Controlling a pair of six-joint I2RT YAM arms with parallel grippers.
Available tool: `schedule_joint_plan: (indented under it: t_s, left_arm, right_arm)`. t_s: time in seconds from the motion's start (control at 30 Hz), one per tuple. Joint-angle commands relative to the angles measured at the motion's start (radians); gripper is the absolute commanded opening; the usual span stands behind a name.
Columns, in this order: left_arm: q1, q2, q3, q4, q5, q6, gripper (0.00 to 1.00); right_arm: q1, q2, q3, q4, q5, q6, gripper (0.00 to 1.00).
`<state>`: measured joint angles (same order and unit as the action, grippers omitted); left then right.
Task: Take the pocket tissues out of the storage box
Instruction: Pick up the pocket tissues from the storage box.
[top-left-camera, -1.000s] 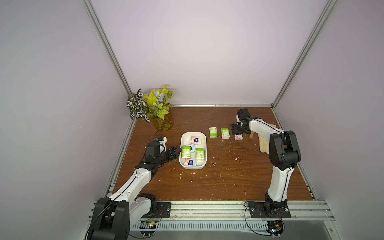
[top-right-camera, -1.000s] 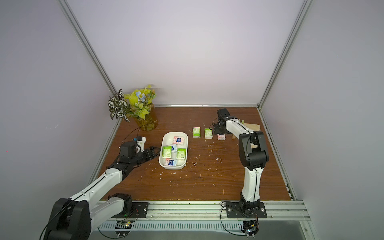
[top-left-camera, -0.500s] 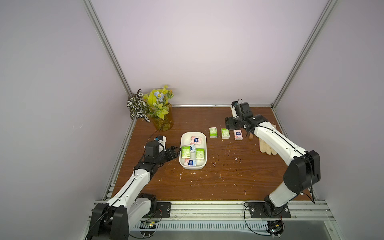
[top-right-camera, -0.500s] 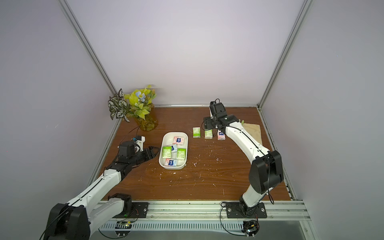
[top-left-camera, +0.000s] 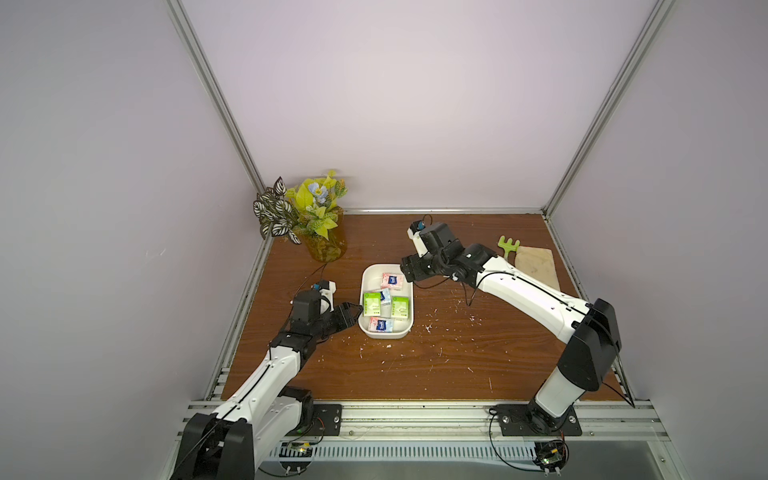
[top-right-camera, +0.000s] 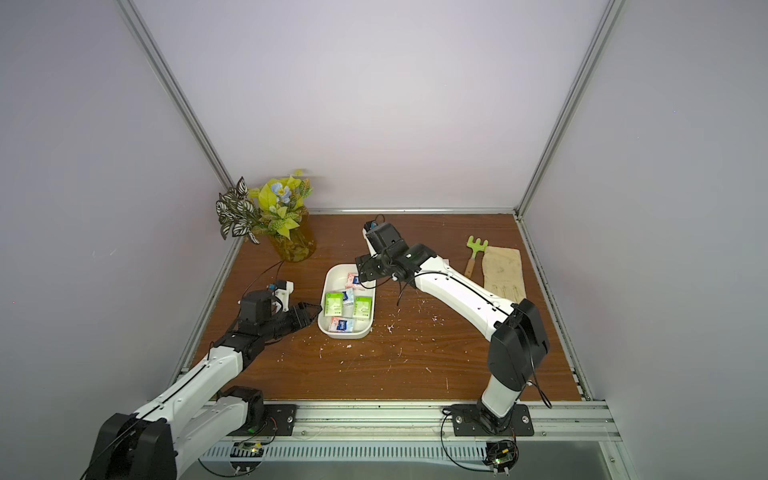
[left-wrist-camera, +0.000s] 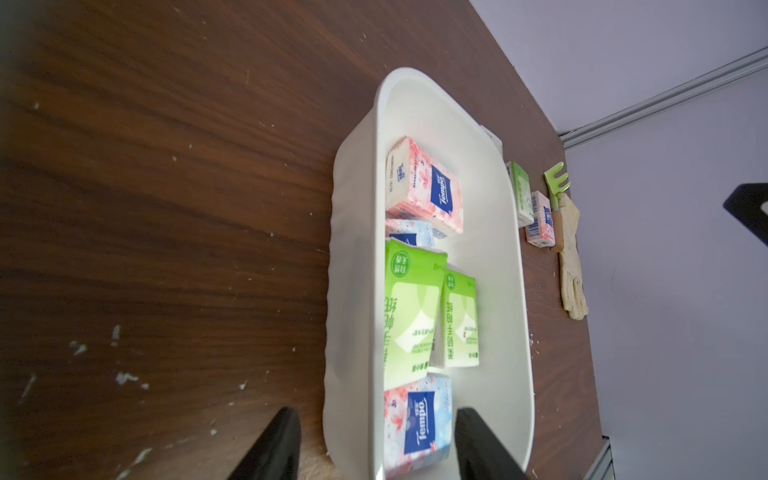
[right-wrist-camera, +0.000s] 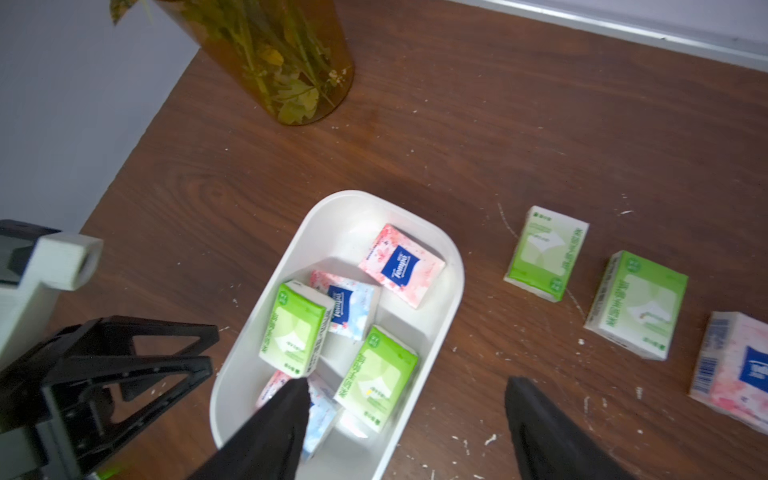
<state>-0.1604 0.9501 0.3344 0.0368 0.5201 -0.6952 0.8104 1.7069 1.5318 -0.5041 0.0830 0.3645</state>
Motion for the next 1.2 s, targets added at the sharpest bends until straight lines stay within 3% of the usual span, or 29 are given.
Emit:
schedule_joint_plan:
  t_s: [0.0,0.37,0.77,1.17]
  left_arm:
    - [-0.01,-0.016,-0.026,0.045,0.018,-0.016,0.54]
    - [-0.01,0.017,-0.076,0.104,0.056,-0.014,0.37]
    - [-0.01,0.007,-0.102,0.125,0.076,-0.026,0.22]
    - [-0.01,0.003,-0.107,0.138,0.079,-0.033,0.15]
  right_arm:
    - [0.045,0.034,0.027,0.059,-0.001,0.091,0.81]
    - [0.14,0.213,0.081,0.1,-0.011,0.178,0.8]
    - [0.203,0.369,0.188,0.041,0.026,0.163,0.8]
    - [0.218,0.425,0.224,-0.002,0.056,0.157,0.78]
